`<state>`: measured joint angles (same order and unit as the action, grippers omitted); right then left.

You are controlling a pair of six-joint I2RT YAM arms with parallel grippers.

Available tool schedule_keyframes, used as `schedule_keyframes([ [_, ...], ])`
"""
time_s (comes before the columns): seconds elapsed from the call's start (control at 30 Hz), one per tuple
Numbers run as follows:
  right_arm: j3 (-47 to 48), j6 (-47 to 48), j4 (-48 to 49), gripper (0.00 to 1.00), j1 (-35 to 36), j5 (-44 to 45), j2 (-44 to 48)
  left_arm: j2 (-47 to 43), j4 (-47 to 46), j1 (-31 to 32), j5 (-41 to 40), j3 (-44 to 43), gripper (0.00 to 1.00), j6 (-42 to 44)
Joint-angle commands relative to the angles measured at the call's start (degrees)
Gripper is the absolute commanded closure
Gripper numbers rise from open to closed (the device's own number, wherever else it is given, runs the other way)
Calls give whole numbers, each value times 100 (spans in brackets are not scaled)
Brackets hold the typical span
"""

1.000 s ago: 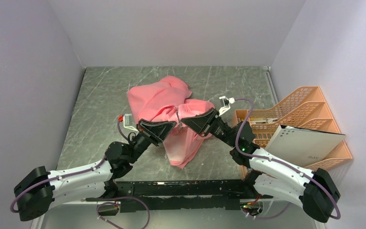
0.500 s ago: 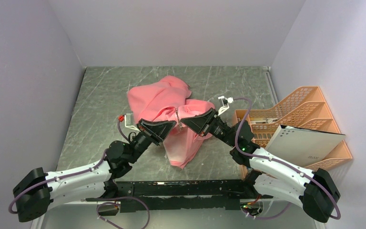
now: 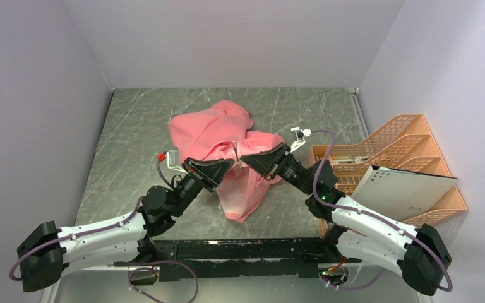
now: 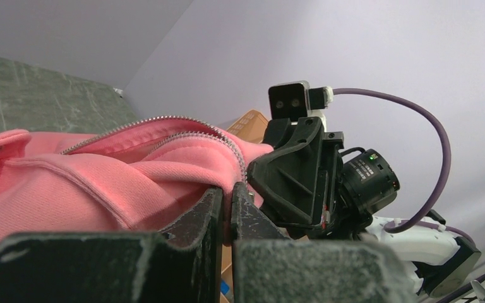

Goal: Zip up the jacket
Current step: Insert the zipper into the jacket.

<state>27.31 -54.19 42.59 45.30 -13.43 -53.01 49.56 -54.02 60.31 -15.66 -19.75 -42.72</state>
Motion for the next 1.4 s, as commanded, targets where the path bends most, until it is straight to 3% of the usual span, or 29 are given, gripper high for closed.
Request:
schedule_keyframes([
  [0.0, 117, 32, 241, 100, 14, 112, 170, -112, 61, 103, -156, -216, 95, 161],
  [1.37, -40, 150, 663, 100, 14, -161, 34, -323, -233, 138, -548, -59, 95, -88],
])
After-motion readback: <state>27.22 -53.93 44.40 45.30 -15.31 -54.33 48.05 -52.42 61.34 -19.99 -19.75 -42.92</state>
